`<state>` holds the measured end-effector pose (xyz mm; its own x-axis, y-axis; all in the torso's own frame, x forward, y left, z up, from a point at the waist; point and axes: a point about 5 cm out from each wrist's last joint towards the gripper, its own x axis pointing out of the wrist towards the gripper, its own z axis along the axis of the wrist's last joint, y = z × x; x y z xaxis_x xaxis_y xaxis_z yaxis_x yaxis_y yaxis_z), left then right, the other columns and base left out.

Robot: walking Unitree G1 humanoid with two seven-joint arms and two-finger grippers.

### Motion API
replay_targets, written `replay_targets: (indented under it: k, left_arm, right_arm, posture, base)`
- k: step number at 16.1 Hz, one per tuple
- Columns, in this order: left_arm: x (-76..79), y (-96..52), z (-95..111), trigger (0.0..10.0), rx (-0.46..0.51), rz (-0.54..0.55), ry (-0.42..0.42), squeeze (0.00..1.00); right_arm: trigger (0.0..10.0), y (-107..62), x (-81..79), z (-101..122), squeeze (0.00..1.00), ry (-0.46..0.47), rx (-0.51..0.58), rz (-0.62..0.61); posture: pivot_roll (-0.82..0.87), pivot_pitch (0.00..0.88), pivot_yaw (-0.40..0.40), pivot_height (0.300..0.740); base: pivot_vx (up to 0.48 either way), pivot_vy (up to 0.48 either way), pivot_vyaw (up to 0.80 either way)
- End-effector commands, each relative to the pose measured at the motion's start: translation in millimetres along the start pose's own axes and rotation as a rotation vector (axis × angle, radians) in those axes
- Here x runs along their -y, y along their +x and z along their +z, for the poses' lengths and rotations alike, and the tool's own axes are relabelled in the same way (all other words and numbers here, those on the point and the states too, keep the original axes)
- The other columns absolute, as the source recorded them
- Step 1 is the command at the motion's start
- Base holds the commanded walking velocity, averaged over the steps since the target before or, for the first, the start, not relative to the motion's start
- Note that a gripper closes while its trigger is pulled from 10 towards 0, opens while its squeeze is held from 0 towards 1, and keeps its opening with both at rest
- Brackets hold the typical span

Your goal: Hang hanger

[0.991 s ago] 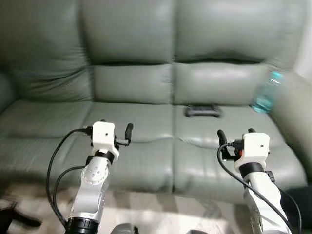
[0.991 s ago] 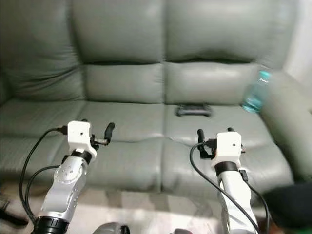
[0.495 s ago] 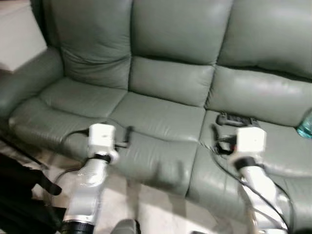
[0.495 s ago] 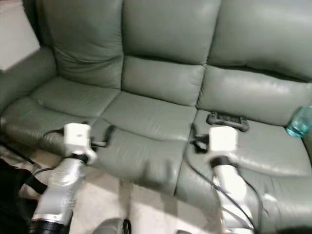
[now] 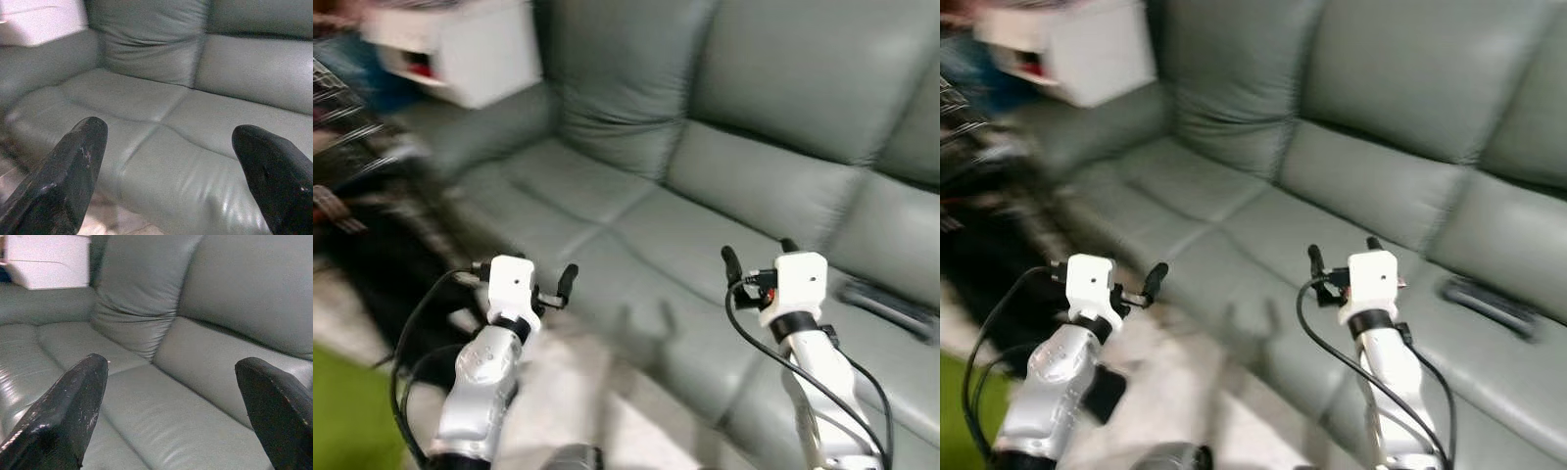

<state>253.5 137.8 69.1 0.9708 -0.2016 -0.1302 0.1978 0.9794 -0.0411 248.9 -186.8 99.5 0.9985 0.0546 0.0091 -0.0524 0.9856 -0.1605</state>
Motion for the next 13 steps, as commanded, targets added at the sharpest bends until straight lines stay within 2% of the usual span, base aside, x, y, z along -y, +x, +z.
replay_targets:
  k: [1,3,4,9,13]
  left_arm:
    - [-2.1,-2.1,4,10.0,0.029,0.051,0.017,0.00]
    - [-3.5,-2.7,5,10.0,0.040,0.081,0.049,0.00]
    - [-11.2,0.0,8,10.0,0.033,0.110,0.052,0.00]
    - [-22.9,3.0,8,10.0,0.030,0.157,0.038,0.00]
    - [-15.1,0.8,5,10.0,0.019,0.122,0.012,0.00]
  right_arm:
    - [10.0,2.5,2.3,4,0.00,-0.002,0.018,-0.017]
    - [10.0,7.9,0.7,7,0.00,-0.003,0.029,-0.003]
    - [10.0,14.3,-0.9,9,0.00,-0.014,0.049,0.016]
    - [10.0,13.2,-1.5,6,0.00,0.009,0.039,0.021]
    - [10.0,10.9,-3.6,4,0.00,0.025,0.041,0.019]
  posture:
    - [-0.05,0.000,0.081,0.740]
    - [-0.04,0.000,0.066,0.740]
    - [-0.02,0.000,0.047,0.740]
    - [-0.01,0.000,0.036,0.740]
    - [-0.03,0.000,0.056,0.740]
  base:
    - [0.000,0.000,0.80]
    - [0.000,0.000,0.80]
    - [0.000,0.281,0.80]
    - [0.000,0.451,0.79]
    - [0.000,0.480,0.75]
